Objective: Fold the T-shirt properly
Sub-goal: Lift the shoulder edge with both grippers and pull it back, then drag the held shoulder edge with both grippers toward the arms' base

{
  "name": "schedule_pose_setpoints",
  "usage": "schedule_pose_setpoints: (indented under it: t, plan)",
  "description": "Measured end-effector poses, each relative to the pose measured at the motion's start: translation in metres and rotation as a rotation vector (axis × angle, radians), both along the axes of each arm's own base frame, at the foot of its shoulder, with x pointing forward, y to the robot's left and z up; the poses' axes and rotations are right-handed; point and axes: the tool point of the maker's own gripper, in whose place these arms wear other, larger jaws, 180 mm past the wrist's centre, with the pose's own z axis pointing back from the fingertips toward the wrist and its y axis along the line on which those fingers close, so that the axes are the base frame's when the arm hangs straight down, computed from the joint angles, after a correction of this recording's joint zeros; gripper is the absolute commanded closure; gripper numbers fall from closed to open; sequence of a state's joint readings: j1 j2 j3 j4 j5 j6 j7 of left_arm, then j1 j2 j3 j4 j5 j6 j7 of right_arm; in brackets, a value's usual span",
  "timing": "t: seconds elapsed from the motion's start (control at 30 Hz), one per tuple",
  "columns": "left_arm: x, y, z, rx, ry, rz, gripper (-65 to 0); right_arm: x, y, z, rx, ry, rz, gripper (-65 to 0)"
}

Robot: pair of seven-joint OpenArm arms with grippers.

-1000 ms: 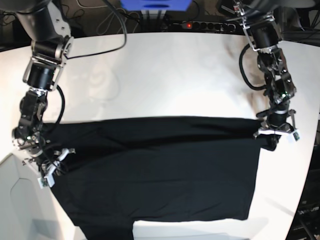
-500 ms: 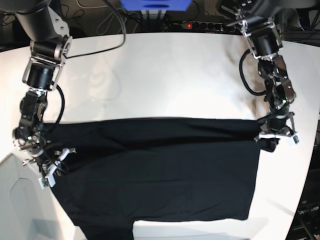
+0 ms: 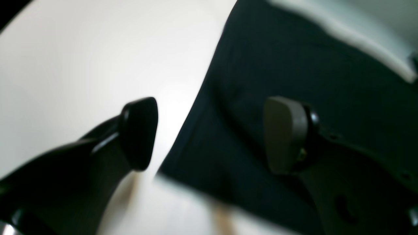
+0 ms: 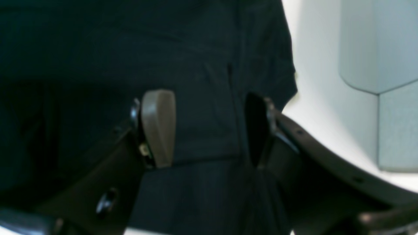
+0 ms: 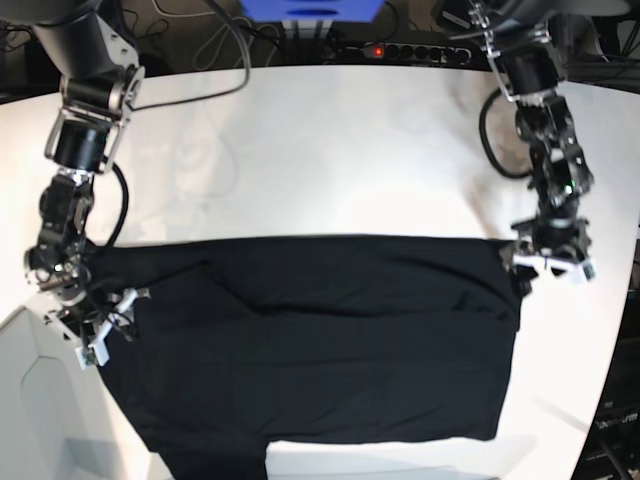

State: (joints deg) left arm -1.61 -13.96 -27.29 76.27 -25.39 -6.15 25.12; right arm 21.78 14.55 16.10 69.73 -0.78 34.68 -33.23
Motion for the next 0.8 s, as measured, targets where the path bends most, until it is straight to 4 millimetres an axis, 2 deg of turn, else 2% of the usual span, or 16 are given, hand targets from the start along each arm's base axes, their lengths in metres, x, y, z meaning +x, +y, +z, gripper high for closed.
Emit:
schedule_pose_setpoints:
  t: [0.07,0.13,0.27,0.37,0.53,0.6,0.73,0.8]
  plan:
    - [-0.014,0.003,-0.026,-0.020,0.075,0.016,-48.9,-0.006,0.000,-0.006,-0.007,0.015,0.001,-35.0]
    - [-0.017,0.003,-0.035,-0.034,0.095,0.024,-48.9,-0.009,0.001,-0.005,-0.012,0.009,0.004,-35.0]
    - [-0.009,0.007,-0.031,-0.024,0.041,0.042,-48.9,-0.012,0.002,-0.007,-0.009,0.007,0.006,-35.0]
    - [-0.012,0.009,-0.040,-0.029,0.050,0.053,-48.6,-0.018,0.001,-0.013,-0.008,0.021,0.005,-35.0]
    - [0.000,0.014,-0.043,-0.044,0.037,0.077,-47.6,-0.030,-0.018,-0.022,-0.042,0.057,-0.013,-35.4]
    - [0.000,0.014,-0.045,-0.043,0.035,0.080,-42.2,-0.032,-0.030,-0.018,-0.033,0.042,-0.047,-35.4]
    - [0.004,0.005,-0.049,-0.020,0.049,0.038,-25.3,-0.043,-0.058,-0.019,-0.021,0.045,-0.129,-35.5]
    - [0.008,-0.002,-0.050,-0.032,0.054,0.024,-18.3,-0.045,-0.063,-0.019,-0.018,0.043,-0.145,-35.5]
